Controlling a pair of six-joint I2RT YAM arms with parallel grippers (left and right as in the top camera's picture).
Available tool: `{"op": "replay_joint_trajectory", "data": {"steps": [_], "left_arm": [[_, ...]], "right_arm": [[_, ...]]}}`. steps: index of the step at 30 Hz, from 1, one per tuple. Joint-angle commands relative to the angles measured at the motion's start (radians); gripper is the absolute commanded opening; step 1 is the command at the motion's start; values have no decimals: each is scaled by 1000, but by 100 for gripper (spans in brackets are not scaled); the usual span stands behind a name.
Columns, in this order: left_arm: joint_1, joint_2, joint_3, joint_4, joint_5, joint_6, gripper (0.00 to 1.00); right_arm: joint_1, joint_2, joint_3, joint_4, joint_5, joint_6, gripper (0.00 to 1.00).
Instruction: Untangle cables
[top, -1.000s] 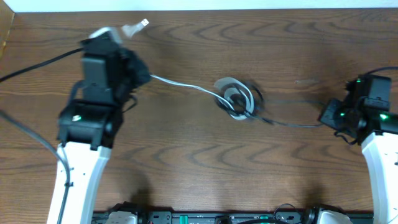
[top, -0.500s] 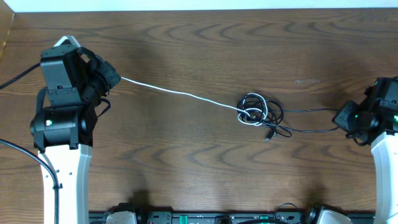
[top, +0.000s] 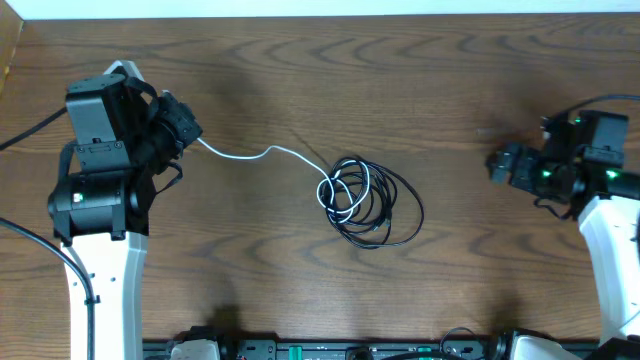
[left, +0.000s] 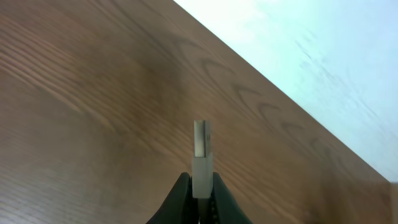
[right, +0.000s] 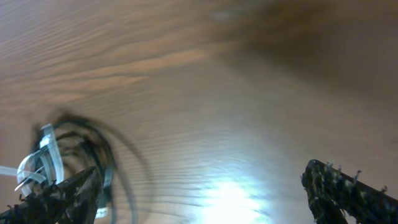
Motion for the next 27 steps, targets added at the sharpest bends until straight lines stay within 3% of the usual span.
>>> {"op": "replay_joint_trajectory", "data": {"steps": [1,4,8,10,12,13,27], "left_arm": [[-29,-8,6,-3,71,3,8],[-87,-3,6,-2,70,3,8],[-169,13,6,16,69,2,8],[-201,23,6,24,69,2,8],[-229,31,6,28,69,3,8],[-238,34,6,28,63,2,8],[-264,43,6,27,51,14,8]], "right_arm": [[102,6,1,29,-108,-39,99],[179,20,1,45,-108,25,98],[295,50,1,90,-98,102,84],[352,72,1,113,-62,166,70],[406,101,1,136,-33,216,39],[434,121,1,150,-29,231,35],[651,354,1,310,31,409,34]]}}
